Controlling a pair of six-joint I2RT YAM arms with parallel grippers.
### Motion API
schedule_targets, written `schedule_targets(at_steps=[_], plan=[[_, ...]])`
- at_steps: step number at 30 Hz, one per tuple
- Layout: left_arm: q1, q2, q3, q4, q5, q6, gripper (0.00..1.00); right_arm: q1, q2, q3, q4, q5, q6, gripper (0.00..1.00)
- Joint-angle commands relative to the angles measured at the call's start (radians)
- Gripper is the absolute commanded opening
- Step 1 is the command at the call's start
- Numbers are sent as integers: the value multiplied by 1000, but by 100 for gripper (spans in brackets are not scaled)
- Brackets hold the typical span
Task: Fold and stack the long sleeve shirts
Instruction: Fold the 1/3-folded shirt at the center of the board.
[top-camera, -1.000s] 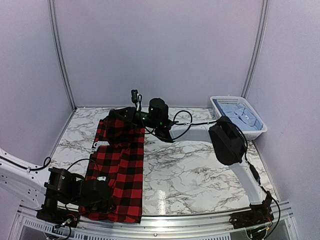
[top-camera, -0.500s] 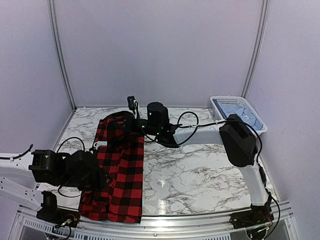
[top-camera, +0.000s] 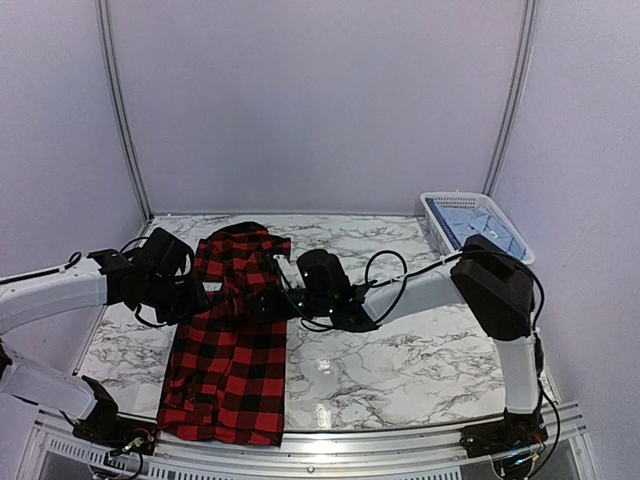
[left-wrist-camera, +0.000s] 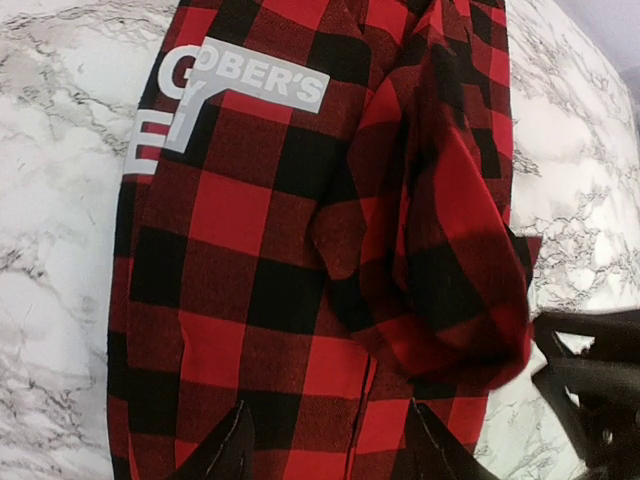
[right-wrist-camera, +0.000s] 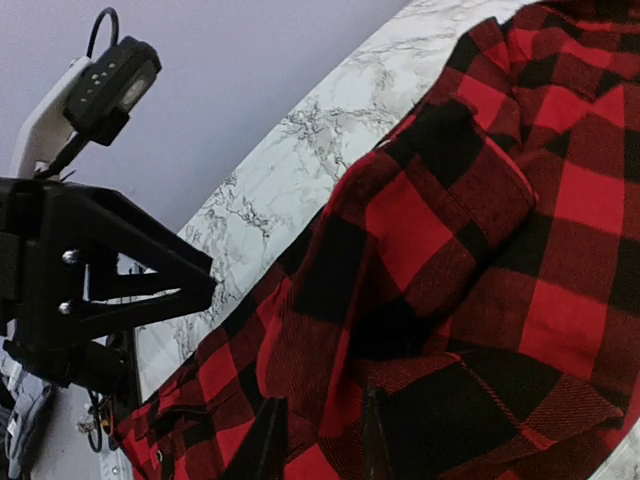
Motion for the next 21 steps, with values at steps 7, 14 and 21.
schedule_targets(at_steps=[7, 14, 21], plan=[[132, 254, 154, 210, 296, 157, 53, 27, -259, -168, -203, 144, -172, 53], [88, 342, 237, 238, 387, 220, 60, -33, -317, -202, -336, 219, -188, 57], [-66, 492, 420, 60, 87, 282, 61, -123, -342, -243, -325, 206, -175, 57]])
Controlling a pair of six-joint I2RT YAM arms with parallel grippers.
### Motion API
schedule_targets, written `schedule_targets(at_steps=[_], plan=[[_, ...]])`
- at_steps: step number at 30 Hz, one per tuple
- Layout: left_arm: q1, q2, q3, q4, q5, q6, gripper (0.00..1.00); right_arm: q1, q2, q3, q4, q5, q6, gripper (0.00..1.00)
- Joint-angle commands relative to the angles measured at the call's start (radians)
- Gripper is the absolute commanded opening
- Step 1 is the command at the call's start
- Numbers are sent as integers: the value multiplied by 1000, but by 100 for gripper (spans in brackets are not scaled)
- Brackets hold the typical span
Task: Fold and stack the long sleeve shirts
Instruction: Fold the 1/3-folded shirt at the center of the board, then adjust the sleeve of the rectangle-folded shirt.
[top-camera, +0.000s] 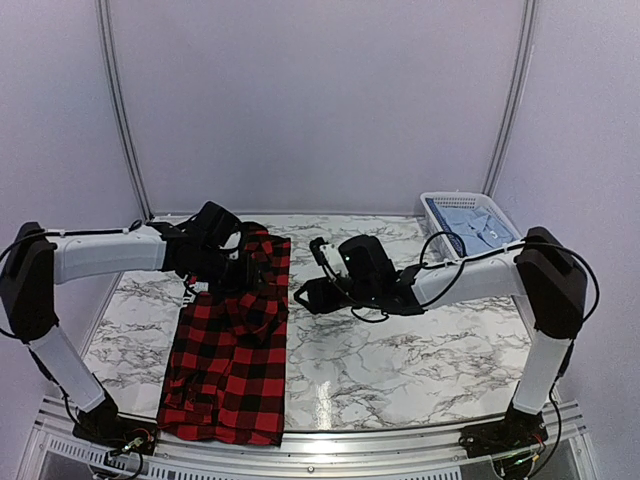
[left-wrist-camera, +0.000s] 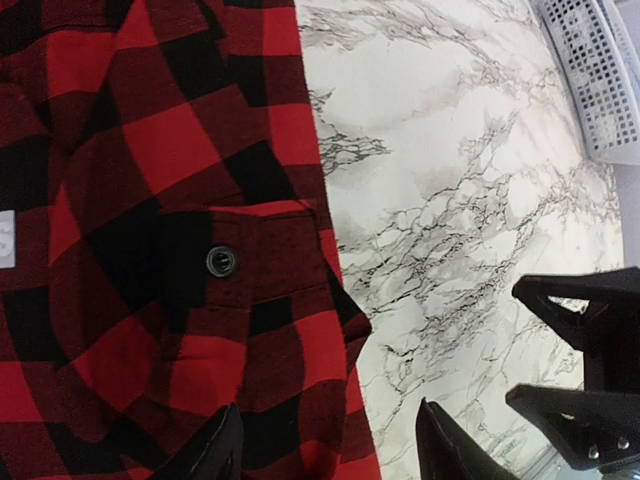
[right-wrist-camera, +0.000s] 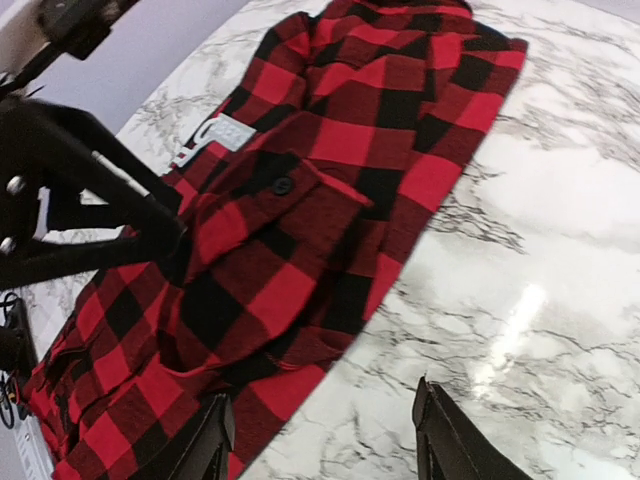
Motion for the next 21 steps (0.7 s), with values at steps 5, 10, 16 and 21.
schedule_targets(at_steps=[5, 10, 16, 21], plan=[[-159, 232, 323, -263, -510, 50, 61, -56, -47, -39, -19, 24, -10, 57], [-181, 367, 439, -306, -546, 25, 55, -90, -90, -92, -1, 14, 0, 57], [-210, 484, 541, -371, -621, 34, 54, -121, -127, -147, 17, 2, 3, 57], [-216, 517, 543, -376, -645, 42, 45, -126, -135, -168, 30, -2, 11, 57]])
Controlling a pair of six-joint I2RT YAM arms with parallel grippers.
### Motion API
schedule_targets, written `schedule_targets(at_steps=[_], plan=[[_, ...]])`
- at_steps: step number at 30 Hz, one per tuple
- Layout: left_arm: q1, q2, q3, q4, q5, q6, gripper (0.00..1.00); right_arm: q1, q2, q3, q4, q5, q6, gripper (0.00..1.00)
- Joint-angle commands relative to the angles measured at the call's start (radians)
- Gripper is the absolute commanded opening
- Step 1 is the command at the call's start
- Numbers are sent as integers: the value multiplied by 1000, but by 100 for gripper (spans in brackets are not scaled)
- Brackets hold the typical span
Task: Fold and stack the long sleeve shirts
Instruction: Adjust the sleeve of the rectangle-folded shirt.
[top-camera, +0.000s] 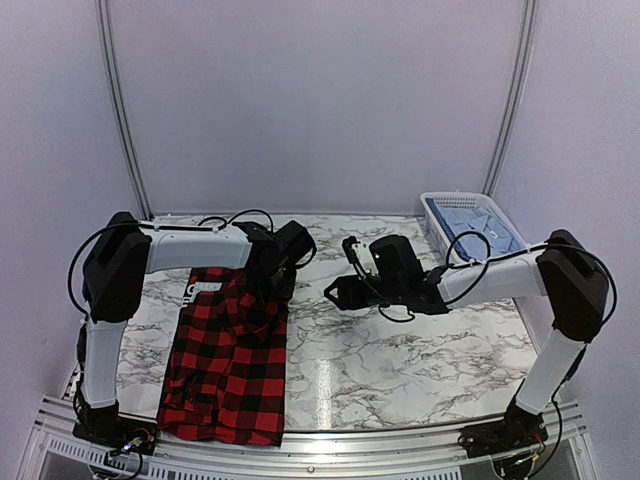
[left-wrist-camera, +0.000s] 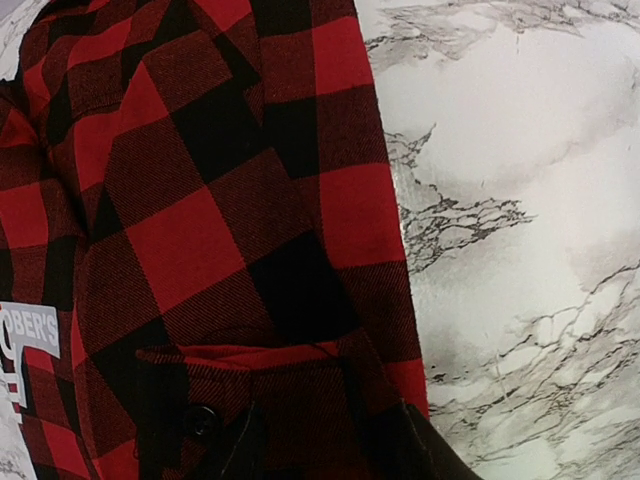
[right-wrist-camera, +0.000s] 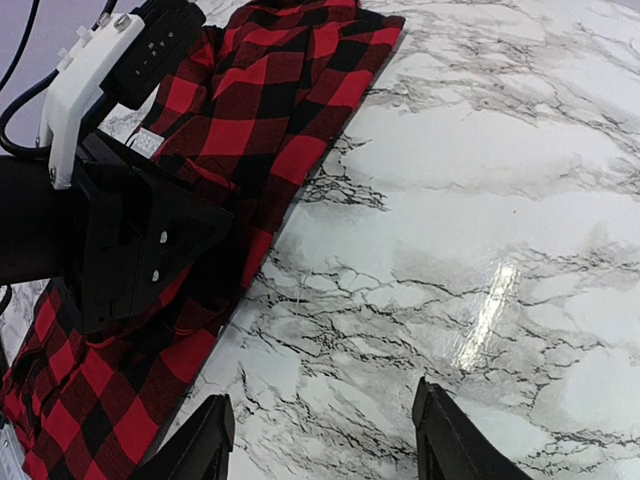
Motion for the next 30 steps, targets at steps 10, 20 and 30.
schedule_targets(at_steps=[10, 20, 30], plan=[[-8, 11, 0, -67, -105, 45, 14, -4, -27, -18, 30, -20, 17, 57], [-8, -33, -20, -56, -77, 67, 0, -4, -16, 1, 13, -22, 22, 57], [-32, -275, -212, 98, 190, 153, 0, -4, 18, 35, -5, -15, 7, 57]])
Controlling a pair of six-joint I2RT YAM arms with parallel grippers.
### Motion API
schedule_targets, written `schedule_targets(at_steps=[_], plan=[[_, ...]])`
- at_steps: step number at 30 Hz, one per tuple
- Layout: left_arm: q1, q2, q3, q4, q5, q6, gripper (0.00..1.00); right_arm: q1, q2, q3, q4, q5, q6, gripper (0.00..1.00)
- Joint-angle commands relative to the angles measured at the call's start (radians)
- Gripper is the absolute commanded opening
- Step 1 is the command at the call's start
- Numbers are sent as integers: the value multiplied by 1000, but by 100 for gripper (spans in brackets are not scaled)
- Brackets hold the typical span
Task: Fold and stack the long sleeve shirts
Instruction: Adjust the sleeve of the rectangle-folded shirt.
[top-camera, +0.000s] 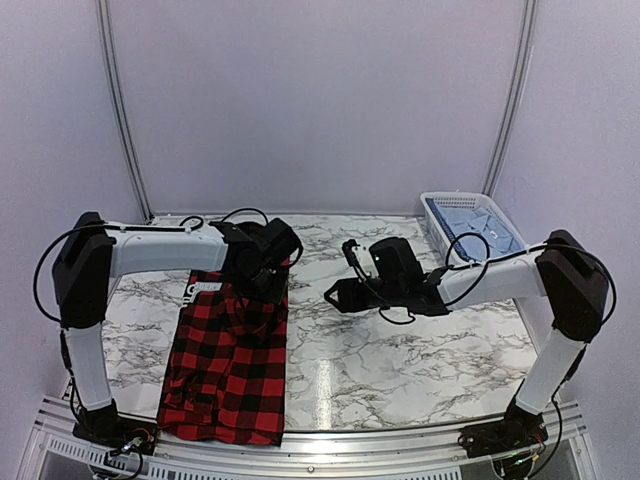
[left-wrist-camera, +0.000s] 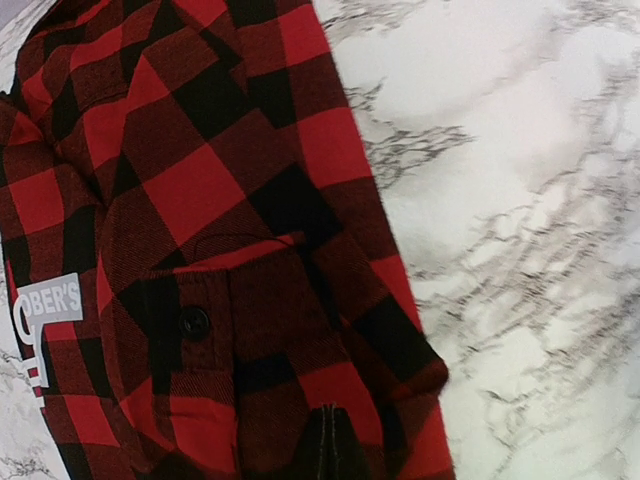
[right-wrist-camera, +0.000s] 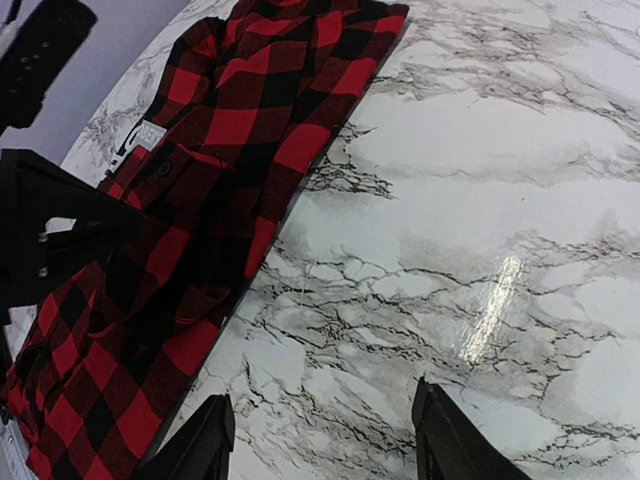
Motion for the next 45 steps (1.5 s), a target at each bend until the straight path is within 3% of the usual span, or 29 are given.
schedule_targets(at_steps=[1, 6, 13, 17, 22, 35, 45], plan=[[-19, -134, -71, 83, 155, 53, 0, -4, 23, 55, -6, 1, -8, 57], [-27, -160, -102, 74, 108, 49, 0, -3, 58, 92, -16, -15, -18, 57], [-27, 51, 79, -73, -101, -40, 39, -4, 41, 110, -53, 17, -18, 57], [-25, 130, 154, -117, -195, -78, 49, -3, 8, 71, -59, 34, -15, 57], [-24, 204, 220, -160, -249, -90, 50, -7, -24, 25, -54, 39, -14, 57], [-10, 261, 241, -175, -313, -75, 37, -12, -68, -19, -37, 39, -10, 57], [-13, 171, 211, -167, -263, -56, 0, -13, -63, -9, -43, 41, -11, 58]])
